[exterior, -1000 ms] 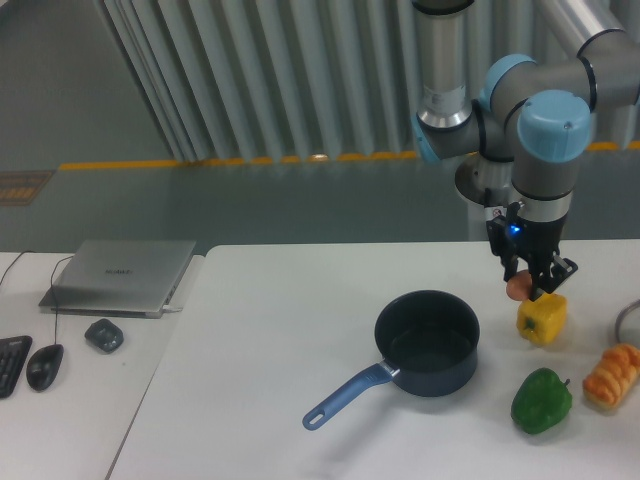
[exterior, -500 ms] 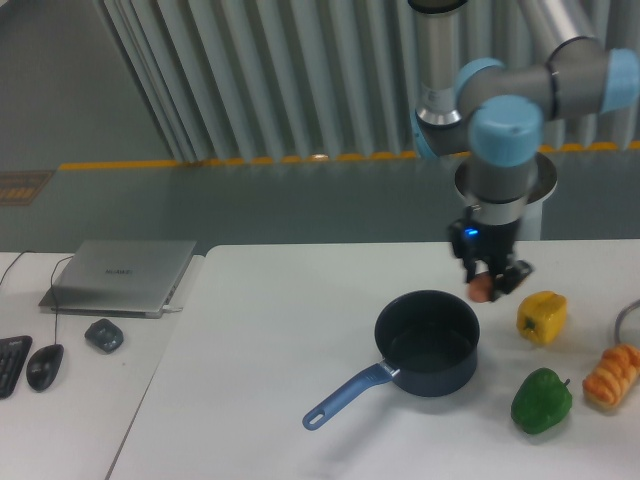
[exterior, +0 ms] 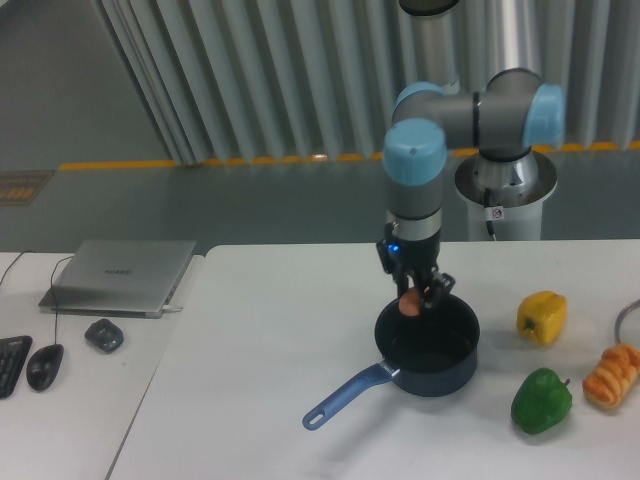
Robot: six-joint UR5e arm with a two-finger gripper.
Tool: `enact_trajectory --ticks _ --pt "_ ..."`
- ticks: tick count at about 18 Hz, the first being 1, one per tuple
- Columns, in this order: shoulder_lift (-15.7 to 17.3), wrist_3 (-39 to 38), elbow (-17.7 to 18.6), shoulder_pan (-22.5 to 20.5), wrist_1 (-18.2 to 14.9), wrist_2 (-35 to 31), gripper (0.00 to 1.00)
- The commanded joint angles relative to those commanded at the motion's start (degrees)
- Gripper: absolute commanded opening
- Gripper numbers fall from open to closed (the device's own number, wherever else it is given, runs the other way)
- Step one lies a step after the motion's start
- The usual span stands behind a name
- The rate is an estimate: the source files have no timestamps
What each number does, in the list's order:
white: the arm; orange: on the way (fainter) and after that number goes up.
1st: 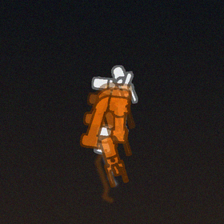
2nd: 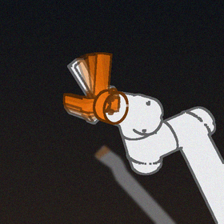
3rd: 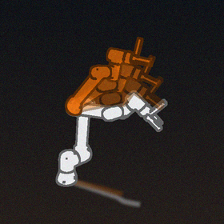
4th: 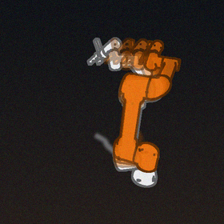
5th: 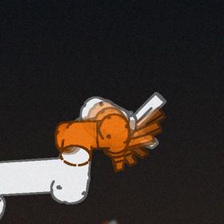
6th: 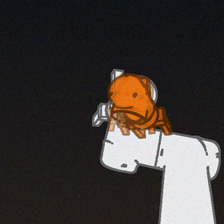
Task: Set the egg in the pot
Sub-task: 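Lower the gripper with the egg into the saucepan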
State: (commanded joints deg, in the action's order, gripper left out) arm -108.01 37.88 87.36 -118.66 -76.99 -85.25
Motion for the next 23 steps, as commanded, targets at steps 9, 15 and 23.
enact_trajectory --ticks 9,15,23 --pt "-1.41 0.53 0.0 -0.7 0.18 -0.79 0.21" --pt "-2.82 0.44 0.7 -1.05 0.18 -2.11 0.23" --pt "-3.52 0.27 0.88 -1.05 0.18 -2.81 0.38"
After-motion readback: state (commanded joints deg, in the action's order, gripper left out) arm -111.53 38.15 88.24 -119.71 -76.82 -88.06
